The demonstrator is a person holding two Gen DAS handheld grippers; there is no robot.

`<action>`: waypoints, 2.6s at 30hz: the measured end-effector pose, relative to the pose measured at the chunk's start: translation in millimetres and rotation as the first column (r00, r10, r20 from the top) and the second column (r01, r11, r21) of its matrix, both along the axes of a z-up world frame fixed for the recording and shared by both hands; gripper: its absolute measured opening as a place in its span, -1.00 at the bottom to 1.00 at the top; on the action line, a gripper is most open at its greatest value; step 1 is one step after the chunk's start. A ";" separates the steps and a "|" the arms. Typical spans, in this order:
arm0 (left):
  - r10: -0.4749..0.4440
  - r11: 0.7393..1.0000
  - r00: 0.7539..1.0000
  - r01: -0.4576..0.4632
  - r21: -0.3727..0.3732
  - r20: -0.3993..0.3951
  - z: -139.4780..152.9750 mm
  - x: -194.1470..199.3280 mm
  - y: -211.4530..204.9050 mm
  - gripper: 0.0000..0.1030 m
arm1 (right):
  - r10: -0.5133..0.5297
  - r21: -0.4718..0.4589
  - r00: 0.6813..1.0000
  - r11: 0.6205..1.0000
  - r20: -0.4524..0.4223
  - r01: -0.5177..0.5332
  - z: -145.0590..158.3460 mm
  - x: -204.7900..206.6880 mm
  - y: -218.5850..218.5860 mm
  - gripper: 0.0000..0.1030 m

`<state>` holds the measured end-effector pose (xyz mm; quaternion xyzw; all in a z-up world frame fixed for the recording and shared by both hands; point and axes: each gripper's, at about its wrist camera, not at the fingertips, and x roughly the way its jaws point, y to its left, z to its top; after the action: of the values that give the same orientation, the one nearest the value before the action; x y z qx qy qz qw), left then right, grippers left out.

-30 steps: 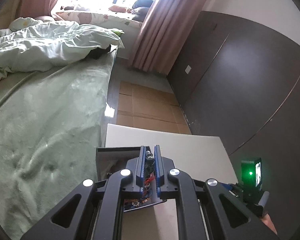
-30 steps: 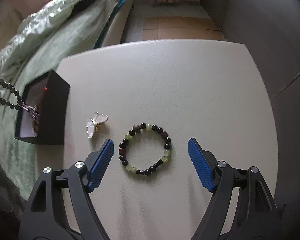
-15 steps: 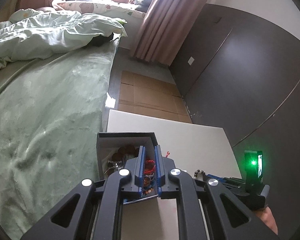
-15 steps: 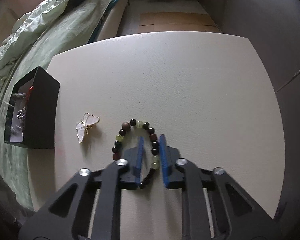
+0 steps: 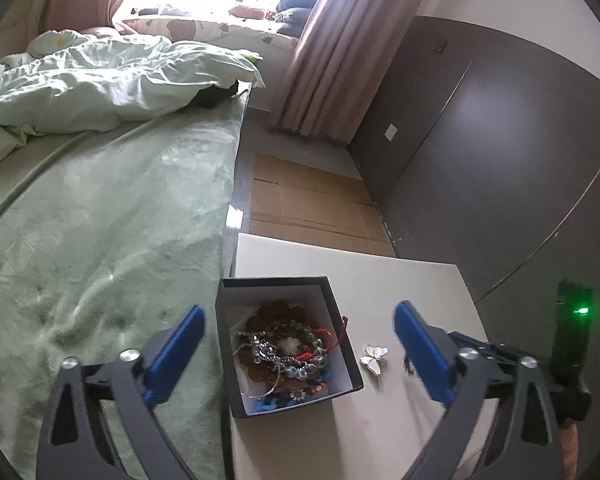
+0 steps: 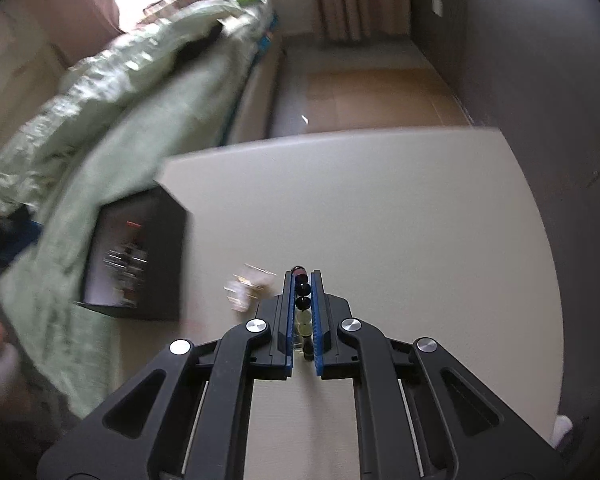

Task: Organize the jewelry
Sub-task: 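Drop the bead bracelet into the black box and open the right tool, then grasp the white butterfly brooch with the right tool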

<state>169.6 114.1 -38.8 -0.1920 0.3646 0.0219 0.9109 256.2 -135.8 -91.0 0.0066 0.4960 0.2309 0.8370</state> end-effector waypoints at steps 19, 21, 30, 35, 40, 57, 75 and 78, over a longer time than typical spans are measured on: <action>0.049 0.999 0.998 -0.049 -0.015 -0.031 -3.5 5.2 33.8 0.83 | 0.063 0.282 0.994 0.955 0.092 -0.087 57.5 -14.7 50.7 -0.84; 0.064 0.998 0.997 -0.064 -0.018 -0.033 -3.5 5.2 39.2 0.83 | 0.084 0.309 0.992 0.945 0.090 -0.108 59.2 -15.4 57.7 -0.84; 0.057 0.998 0.998 -0.058 -0.023 -0.035 -4.1 5.8 37.8 0.83 | 0.161 0.300 0.987 0.941 0.003 -0.154 43.1 -12.1 85.3 -0.70; 0.019 1.000 0.999 -0.020 -0.011 -0.039 -5.1 7.7 20.8 0.83 | 0.074 0.335 0.997 0.938 0.039 -0.082 49.0 -11.2 53.4 0.50; -0.043 0.998 0.998 0.045 0.038 -0.042 -6.3 10.2 -7.5 0.83 | 0.029 0.332 0.999 0.943 0.030 -0.037 49.3 -8.4 21.6 0.50; -0.126 0.987 0.986 0.136 0.082 -0.111 -26.0 19.9 -32.2 0.62 | 0.194 -0.107 0.975 0.977 0.104 -0.183 -9.6 -12.1 21.2 0.49; -0.168 0.983 0.976 0.177 0.056 -0.135 -31.6 23.0 -8.2 0.62 | 0.375 -0.214 0.923 0.912 0.087 -0.350 -56.9 -1.8 49.8 0.49; -0.166 0.984 0.978 0.172 0.046 -0.126 -29.0 25.9 -3.7 0.62 | 0.387 -0.230 0.918 0.904 0.085 -0.360 -62.4 1.2 59.0 0.46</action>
<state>195.5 110.4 -67.8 -0.1329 0.4336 -0.0337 0.8906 257.4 -76.8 -153.5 -0.1916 0.4544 0.3336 0.8034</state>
